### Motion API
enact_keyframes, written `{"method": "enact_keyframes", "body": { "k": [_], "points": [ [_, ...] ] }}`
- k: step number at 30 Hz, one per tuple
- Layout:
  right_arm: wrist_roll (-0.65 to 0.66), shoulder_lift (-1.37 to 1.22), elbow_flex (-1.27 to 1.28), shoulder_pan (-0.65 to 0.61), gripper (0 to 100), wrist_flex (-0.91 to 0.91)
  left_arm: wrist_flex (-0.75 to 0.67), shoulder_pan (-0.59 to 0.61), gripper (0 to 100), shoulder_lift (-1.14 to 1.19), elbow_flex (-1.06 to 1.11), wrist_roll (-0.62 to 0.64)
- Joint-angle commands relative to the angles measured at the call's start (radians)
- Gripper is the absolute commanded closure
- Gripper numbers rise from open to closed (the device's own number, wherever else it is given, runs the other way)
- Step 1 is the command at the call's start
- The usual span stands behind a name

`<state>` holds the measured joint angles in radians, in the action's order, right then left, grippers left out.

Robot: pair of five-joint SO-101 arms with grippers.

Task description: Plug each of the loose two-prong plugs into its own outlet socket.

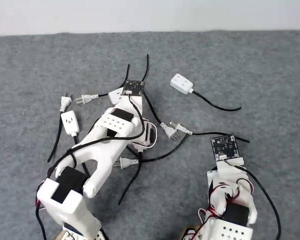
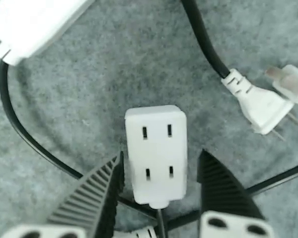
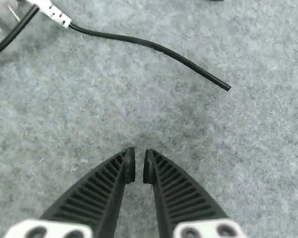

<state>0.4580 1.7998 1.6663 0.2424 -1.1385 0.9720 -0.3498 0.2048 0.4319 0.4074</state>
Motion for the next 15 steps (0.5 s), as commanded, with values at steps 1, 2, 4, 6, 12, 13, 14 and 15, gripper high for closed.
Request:
{"method": "enact_keyframes", "body": {
  "k": [1, 2, 4, 6, 12, 13, 14, 15],
  "points": [
    [0.011, 0.013, -0.003, 0.01, 94.3, -0.002, 0.014, 0.012, 76, -0.008, -0.048, -0.008],
    [0.011, 0.013, -0.003, 0.01, 94.3, -0.002, 0.015, 0.021, 76, -0.011, -0.048, -0.011],
    [0.011, 0.013, -0.003, 0.012, 94.3, -0.002, 0.035, 0.04, 76, -0.04, -0.048, -0.023],
    [0.011, 0.013, -0.003, 0.012, 94.3, -0.001, 0.078, 0.06, 76, -0.104, -0.045, -0.048],
    [0.011, 0.015, -0.003, 0.008, 94.3, 0.002, 0.063, 0.063, 76, -0.493, 0.209, -0.12],
    [0.011, 0.015, -0.008, 0.01, 94.3, 0.002, 0.034, 0.066, 76, -0.571, 0.282, -0.141],
    [0.011, 0.012, -0.028, 0.012, 94.3, 0.001, 0.003, 0.072, 76, -0.637, 0.352, -0.169],
    [0.011, 0.012, -0.044, 0.012, 94.3, -0.007, -0.017, 0.087, 76, -0.703, 0.415, -0.199]
  ]
}}
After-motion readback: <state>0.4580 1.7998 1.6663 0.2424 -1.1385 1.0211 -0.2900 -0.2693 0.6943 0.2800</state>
